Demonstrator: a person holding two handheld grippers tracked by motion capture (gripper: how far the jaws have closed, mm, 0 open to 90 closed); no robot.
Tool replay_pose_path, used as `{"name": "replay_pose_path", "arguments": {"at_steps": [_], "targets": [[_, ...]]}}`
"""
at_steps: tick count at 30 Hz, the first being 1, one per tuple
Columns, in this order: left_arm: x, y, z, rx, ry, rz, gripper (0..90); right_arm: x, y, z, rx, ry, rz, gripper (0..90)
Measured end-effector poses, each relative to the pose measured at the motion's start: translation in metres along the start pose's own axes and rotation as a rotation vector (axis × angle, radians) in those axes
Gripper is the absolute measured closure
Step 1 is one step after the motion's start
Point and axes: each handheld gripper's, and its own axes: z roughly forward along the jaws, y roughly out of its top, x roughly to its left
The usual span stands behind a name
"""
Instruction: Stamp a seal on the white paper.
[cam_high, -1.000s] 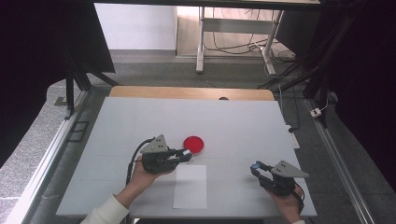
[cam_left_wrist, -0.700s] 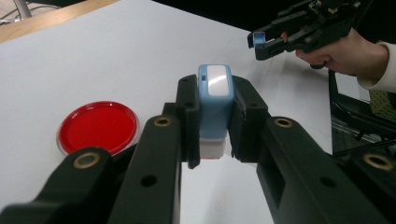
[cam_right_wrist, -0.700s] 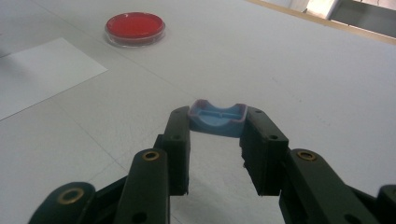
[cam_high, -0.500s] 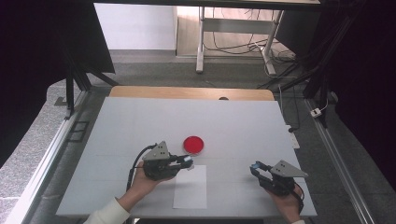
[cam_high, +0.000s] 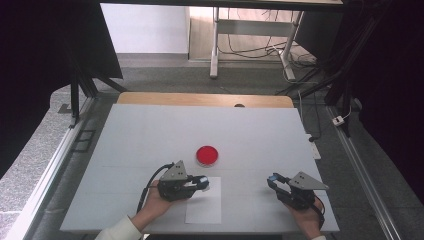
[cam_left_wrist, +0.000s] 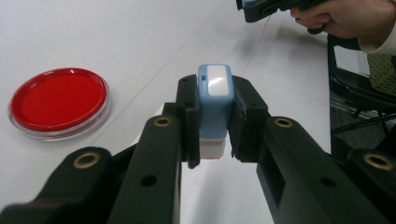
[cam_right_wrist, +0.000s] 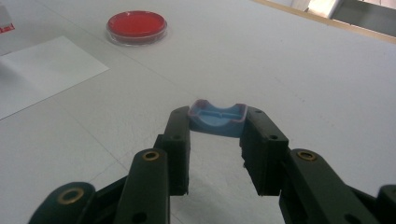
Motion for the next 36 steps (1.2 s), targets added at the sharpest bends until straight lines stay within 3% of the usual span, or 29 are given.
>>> {"name": "replay_pose_path", "arguments": {"at_steps": [7, 36], "targets": [[-0.001, -0.003, 0.003, 0.005, 0.002, -0.004, 75.0, 0.000, 0.000, -0.001, -0.006, -0.001, 0.002, 63.5], [-0.004, -0.016, 0.016, 0.074, 0.025, 0.049, 75.0, 0.001, 0.000, 0.000, -0.001, 0.000, 0.000, 63.5]]}}
